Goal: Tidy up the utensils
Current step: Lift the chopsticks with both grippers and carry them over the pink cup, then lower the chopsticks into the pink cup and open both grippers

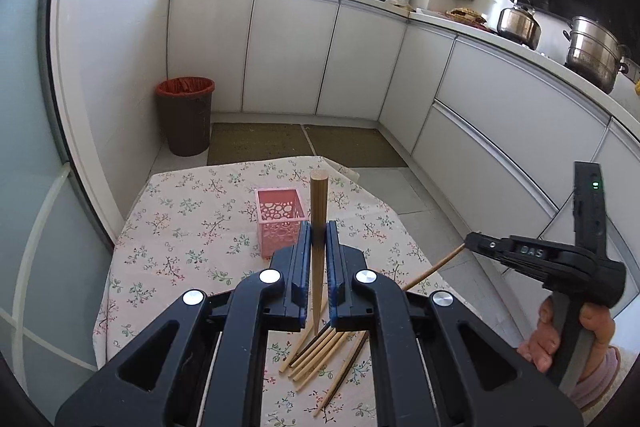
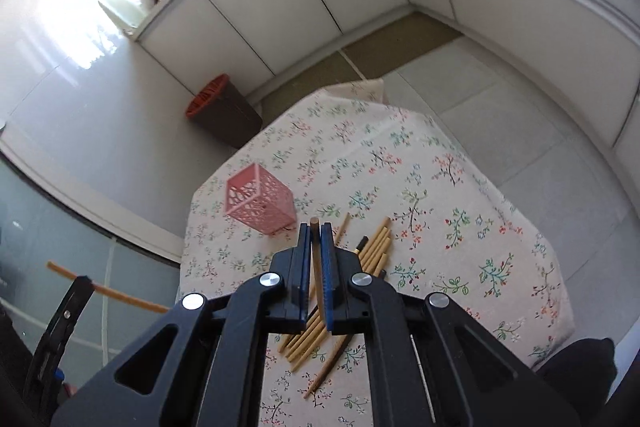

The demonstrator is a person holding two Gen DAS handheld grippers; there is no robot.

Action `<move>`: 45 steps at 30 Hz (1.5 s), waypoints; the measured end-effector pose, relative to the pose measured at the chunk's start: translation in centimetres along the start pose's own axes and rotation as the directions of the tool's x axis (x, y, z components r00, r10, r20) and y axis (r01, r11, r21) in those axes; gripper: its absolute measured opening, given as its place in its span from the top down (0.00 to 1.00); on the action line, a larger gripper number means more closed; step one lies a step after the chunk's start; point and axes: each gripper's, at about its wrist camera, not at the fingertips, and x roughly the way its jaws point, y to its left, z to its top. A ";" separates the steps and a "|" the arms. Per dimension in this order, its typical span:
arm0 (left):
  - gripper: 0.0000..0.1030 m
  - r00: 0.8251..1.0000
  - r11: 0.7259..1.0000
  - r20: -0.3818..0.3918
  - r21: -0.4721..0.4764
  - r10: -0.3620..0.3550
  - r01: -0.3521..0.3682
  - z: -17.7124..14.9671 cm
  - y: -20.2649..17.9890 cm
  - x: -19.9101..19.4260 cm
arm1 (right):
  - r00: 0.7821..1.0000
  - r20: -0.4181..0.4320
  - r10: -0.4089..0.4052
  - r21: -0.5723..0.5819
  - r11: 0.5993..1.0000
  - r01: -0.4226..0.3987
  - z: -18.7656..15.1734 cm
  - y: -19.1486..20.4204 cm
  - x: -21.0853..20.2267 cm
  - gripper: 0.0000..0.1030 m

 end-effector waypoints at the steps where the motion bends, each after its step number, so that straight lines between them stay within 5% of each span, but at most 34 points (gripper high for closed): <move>1: 0.94 1.000 1.000 0.009 -0.001 0.006 -0.006 0.4 -0.1 -0.3 | 1.000 0.027 0.006 -0.036 0.999 -0.005 0.3 0.9 -1.2 0.95; 8: 0.94 0.998 0.999 0.058 0.016 0.039 -0.040 3.0 -1.4 -1.2 | 0.983 0.174 0.063 -0.177 0.984 -0.031 3.3 4.9 -7.5 0.95; 18: 0.94 0.992 0.997 0.099 -0.014 0.077 -0.076 6.3 -1.5 -0.6 | 0.961 0.245 0.128 -0.231 0.970 -0.071 7.9 8.4 -10.2 0.95; 32: 0.94 0.979 0.985 0.132 -0.099 0.153 -0.141 10.7 1.5 5.1 | 0.958 0.250 0.141 -0.291 0.955 -0.065 14.8 14.0 -0.5 0.95; 45: 0.93 0.985 0.972 0.009 -0.162 0.173 -0.169 8.8 5.2 14.3 | 0.989 0.120 0.087 -0.292 0.955 -0.048 13.7 13.3 12.3 0.92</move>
